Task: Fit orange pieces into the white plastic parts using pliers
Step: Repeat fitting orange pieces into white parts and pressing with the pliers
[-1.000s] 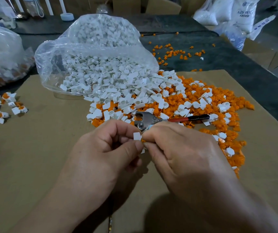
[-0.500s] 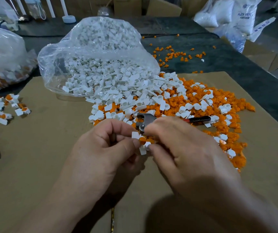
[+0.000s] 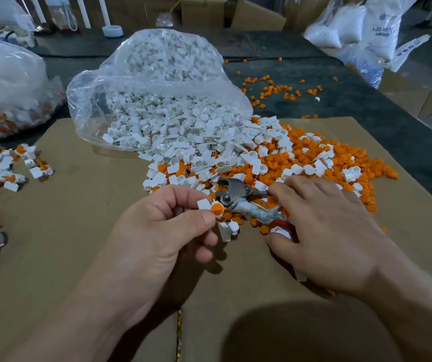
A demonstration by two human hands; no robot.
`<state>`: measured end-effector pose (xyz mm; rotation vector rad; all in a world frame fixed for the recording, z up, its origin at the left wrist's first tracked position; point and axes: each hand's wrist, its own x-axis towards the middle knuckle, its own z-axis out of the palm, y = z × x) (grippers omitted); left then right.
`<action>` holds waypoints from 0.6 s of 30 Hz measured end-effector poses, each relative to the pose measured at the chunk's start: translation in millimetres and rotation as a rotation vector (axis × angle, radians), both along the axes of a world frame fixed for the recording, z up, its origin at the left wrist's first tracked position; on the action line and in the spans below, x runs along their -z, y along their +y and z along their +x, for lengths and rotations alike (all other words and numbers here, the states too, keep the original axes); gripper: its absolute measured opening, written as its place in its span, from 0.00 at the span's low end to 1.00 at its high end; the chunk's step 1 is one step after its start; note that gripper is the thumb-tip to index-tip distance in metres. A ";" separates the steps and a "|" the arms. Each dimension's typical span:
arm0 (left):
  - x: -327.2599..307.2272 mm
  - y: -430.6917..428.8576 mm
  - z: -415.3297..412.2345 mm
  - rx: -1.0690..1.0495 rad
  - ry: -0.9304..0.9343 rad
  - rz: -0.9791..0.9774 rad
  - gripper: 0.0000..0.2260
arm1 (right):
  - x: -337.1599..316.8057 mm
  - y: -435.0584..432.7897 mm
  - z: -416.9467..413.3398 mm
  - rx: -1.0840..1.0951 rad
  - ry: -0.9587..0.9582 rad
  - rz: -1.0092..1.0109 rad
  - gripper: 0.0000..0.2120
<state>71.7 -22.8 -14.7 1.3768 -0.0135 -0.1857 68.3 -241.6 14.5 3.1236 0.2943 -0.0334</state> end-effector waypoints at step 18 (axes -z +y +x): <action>2.7 7.2 4.0 -0.030 -0.063 0.048 0.12 | 4.0 2.0 9.4 -0.051 -0.076 0.015 0.26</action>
